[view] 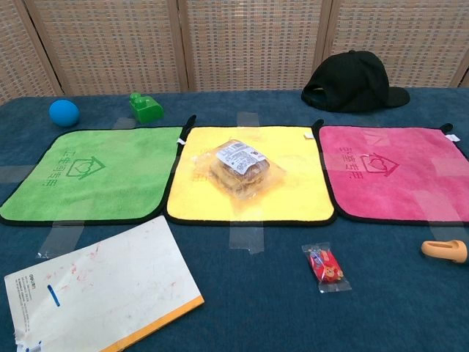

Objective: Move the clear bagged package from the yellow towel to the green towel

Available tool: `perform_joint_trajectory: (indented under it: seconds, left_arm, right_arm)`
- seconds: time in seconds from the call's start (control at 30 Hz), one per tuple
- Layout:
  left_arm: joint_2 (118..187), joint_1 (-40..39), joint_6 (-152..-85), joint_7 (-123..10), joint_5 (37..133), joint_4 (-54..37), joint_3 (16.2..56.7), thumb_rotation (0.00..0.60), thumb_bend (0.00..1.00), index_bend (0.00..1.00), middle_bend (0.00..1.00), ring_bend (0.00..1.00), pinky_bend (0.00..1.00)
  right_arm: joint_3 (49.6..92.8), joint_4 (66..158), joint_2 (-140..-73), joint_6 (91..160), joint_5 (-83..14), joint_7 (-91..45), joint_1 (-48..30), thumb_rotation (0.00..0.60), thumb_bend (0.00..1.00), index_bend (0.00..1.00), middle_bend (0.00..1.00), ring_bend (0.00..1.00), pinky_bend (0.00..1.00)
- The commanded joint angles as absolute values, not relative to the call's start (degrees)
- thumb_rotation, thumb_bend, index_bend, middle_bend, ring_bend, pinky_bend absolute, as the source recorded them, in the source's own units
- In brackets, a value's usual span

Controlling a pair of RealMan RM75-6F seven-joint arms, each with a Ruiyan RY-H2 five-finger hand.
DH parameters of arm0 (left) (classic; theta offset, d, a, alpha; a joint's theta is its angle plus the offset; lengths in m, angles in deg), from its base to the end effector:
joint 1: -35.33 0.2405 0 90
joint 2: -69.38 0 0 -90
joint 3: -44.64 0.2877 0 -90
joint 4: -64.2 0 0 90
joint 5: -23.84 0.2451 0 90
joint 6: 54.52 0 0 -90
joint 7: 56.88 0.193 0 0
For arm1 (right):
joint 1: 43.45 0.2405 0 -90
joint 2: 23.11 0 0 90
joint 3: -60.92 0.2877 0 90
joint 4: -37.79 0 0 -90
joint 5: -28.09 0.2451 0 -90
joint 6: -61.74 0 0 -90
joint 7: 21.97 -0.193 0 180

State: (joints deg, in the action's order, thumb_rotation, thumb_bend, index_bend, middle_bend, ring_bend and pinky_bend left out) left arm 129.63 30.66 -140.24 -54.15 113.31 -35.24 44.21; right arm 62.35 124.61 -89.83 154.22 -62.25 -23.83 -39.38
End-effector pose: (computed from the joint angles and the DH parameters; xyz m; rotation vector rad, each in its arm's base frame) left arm -0.3238 0.2215 0.1418 -1.4539 -0.9090 -0.9239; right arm -0.3518 -0.2242 0.1462 1.3871 -0.7895 0.9879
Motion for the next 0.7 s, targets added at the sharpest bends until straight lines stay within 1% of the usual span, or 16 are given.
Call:
perform_joint_trajectory:
  seconds: [0.03, 0.13, 0.23, 0.3, 0.33, 0.37, 0.4, 0.43, 0.47, 0.5, 0.53, 0.7]
  left_arm:
    - [129.54, 30.4, -139.59, -54.27, 112.82, -35.27, 44.18, 0.6, 0.0, 0.0, 0.0, 0.0, 0.0]
    - [129.73, 29.93, -138.51, -53.87, 112.44, -35.12, 44.2, 0.6, 0.0, 0.0, 0.0, 0.0, 0.0]
    - [130.32, 28.13, -135.71, -53.46, 111.99, -34.94, 43.76, 0.6, 0.01, 0.0, 0.0, 0.0, 0.0]
    - [131.54, 24.65, -132.09, -54.63, 112.66, -34.45, 42.35, 0.6, 0.14, 0.0, 0.0, 0.0, 0.0]
    - [132.22, 22.96, -130.58, -55.55, 113.24, -33.96, 41.67, 0.6, 0.3, 0.0, 0.0, 0.0, 0.0]
    - [132.79, 21.6, -129.35, -56.3, 113.63, -33.38, 41.15, 0.6, 0.5, 0.01, 0.0, 0.0, 0.0]
    - [134.0, 18.84, -127.17, -56.8, 114.9, -32.61, 40.11, 0.6, 0.64, 0.04, 0.0, 0.0, 0.0]
    - [134.99, 16.83, -125.37, -56.88, 115.32, -31.85, 39.33, 0.6, 0.83, 0.09, 0.0, 0.0, 0.0]
    - [136.23, 14.19, -122.72, -56.65, 115.59, -31.06, 38.43, 0.6, 0.94, 0.14, 0.0, 0.0, 0.0]
    - [137.1, 12.16, -120.54, -56.35, 115.65, -30.63, 37.8, 0.6, 0.99, 0.17, 0.0, 0.0, 0.0]
    - [137.91, 10.06, -118.1, -56.11, 115.58, -30.3, 37.23, 0.6, 1.0, 0.19, 0.0, 0.0, 0.0]
    - [141.96, -0.65, -104.6, -55.28, 111.56, -30.92, 33.88, 0.6, 1.0, 0.23, 0.0, 0.03, 0.01]
  right_arm:
    - [62.48, 125.02, -89.55, 154.31, -62.38, -23.9, -39.59, 0.6, 0.0, 0.0, 0.0, 0.0, 0.0]
    - [62.54, 125.12, -89.34, 154.01, -62.45, -24.16, -39.61, 0.6, 0.0, 0.0, 0.0, 0.0, 0.0]
    - [62.67, 124.98, -89.15, 153.6, -62.45, -24.91, -39.55, 0.6, 0.0, 0.0, 0.0, 0.0, 0.0]
    - [62.79, 125.01, -88.84, 153.28, -62.38, -26.38, -39.5, 0.6, 0.0, 0.0, 0.0, 0.0, 0.0]
    - [62.92, 124.96, -88.76, 153.31, -62.32, -26.56, -39.51, 0.6, 0.0, 0.0, 0.0, 0.0, 0.0]
    - [63.05, 124.86, -88.74, 153.32, -62.27, -26.55, -39.51, 0.6, 0.0, 0.0, 0.0, 0.0, 0.0]
    - [63.35, 124.72, -88.75, 153.34, -62.0, -26.29, -39.5, 0.6, 0.0, 0.0, 0.0, 0.0, 0.0]
    - [63.57, 124.68, -88.75, 153.24, -61.72, -26.18, -39.47, 0.6, 0.0, 0.0, 0.0, 0.0, 0.0]
    - [63.84, 124.68, -88.74, 152.98, -61.24, -26.12, -39.41, 0.6, 0.0, 0.0, 0.0, 0.0, 0.0]
    - [64.07, 124.68, -88.73, 152.76, -60.82, -26.12, -39.38, 0.6, 0.0, 0.0, 0.0, 0.0, 0.0]
    - [64.26, 124.68, -88.71, 152.52, -60.41, -26.13, -39.35, 0.6, 0.0, 0.0, 0.0, 0.0, 0.0]
    - [64.88, 125.09, -88.36, 151.55, -58.6, -24.64, -39.5, 0.6, 0.0, 0.0, 0.0, 0.0, 0.0]
